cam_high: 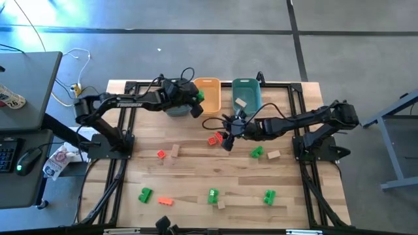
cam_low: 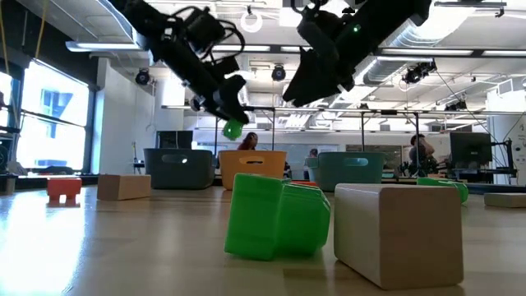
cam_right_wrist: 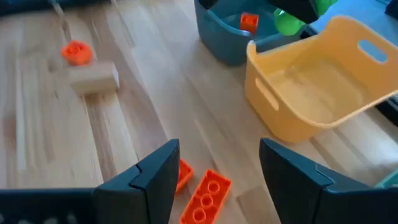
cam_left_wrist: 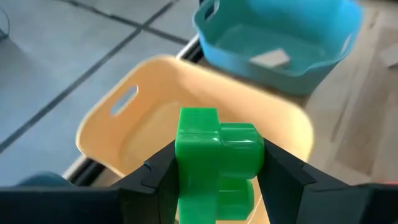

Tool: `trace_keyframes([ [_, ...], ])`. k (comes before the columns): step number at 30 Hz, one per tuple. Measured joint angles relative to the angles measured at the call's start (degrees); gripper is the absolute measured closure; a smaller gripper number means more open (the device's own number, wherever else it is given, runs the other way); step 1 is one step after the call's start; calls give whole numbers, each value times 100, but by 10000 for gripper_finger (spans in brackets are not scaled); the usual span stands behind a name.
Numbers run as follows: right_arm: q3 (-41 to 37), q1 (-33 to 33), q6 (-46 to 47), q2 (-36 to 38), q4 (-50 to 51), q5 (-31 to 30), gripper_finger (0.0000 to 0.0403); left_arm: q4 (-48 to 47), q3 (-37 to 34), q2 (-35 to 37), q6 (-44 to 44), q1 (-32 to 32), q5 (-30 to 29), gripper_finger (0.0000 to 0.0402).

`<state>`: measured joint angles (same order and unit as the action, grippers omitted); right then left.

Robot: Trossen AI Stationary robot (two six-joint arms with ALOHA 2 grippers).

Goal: Sort & place blocks by color
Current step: Put the green game piece into the yellow bin

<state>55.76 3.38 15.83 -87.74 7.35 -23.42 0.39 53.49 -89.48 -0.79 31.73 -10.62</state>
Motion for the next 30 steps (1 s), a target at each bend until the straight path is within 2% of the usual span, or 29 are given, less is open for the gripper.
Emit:
trace_keyframes([
  [5, 0, 33, 222, -232, 31, 164, 194, 84, 0, -389, 169, 54, 343, 249],
  [14, 0, 32, 677, -685, 107, 418, 194, 482, 0, -856, 215, 52, 554, 249],
  [22, 0, 43, 882, -1128, 126, 498, 194, 467, 0, -906, 219, 50, 556, 246],
  [30, 0, 43, 1276, -1512, 359, 271, 194, 507, 0, -906, 383, 50, 523, 216],
])
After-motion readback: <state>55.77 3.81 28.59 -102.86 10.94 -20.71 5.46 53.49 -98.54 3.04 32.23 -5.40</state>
